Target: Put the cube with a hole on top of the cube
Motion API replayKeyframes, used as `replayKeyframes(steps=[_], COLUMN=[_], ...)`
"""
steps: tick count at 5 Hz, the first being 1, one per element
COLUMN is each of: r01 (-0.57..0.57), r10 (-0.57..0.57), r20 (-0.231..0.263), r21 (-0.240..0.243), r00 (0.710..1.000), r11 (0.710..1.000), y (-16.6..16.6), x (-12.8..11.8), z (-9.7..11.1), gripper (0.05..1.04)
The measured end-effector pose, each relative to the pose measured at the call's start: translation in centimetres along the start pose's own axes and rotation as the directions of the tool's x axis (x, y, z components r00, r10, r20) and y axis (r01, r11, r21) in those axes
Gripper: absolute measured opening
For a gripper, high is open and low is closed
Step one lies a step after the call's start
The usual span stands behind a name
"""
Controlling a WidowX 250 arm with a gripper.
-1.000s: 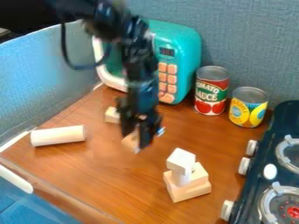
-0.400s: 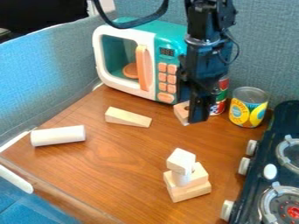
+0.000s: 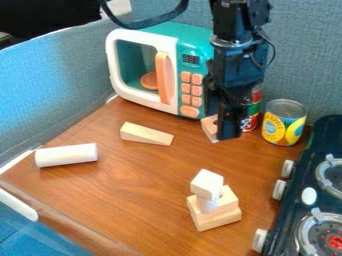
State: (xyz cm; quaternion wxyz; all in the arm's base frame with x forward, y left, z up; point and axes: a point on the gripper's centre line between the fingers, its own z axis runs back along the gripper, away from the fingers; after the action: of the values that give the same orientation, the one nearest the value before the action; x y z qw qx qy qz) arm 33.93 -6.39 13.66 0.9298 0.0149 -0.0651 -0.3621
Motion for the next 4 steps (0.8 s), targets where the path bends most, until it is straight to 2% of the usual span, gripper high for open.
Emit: replayKeyframes(steps=[1, 2, 3, 4], r01=[0.004, -0.071, -0.065, -0.067], r10=[-0.007, 0.048, 0.032, 0.029], r20=[-0.062, -0.159, -0.173, -0.187], r21=[-0.049, -0.143, -0.194, -0.201], r00=[0.998, 0.986, 0.984, 0.982], r11=[0.999, 0.987, 0.979, 0.977], y=[-1.3, -2.8, -3.5, -3.8], x=[-0.5, -1.1, -1.3, -1.7], z=[-1.0, -3.0, -2.9, -3.3], gripper=[0.581, 0.581, 0.581, 0.581])
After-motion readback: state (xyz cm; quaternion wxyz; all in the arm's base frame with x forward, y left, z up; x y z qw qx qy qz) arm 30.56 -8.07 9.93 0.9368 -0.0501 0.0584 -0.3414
